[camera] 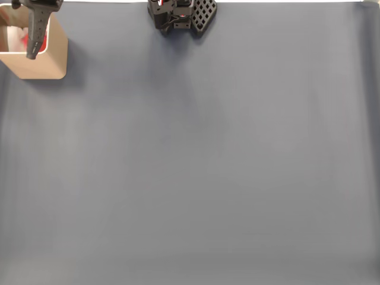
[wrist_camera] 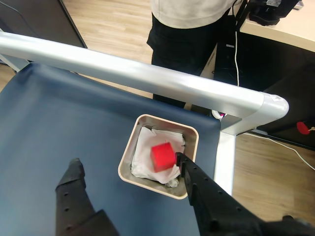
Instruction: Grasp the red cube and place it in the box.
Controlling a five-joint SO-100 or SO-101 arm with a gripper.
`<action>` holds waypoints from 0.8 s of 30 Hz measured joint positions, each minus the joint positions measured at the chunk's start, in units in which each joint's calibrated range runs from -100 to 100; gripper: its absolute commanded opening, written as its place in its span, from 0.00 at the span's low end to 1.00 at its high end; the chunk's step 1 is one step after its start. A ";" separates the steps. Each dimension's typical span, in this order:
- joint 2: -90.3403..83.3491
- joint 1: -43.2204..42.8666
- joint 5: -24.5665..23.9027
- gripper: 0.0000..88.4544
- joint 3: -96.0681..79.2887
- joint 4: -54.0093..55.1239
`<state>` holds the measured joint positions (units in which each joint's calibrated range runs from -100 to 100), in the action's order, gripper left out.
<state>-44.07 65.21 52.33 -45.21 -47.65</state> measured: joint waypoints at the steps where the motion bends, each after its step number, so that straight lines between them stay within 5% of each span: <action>1: 0.00 0.00 -0.05 0.50 0.00 0.00; 19: -0.09 0.00 -1.37 0.49 0.00 0.00; 24: -0.09 0.00 -1.37 0.28 0.00 0.00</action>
<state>-44.16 65.21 50.96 -45.21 -47.65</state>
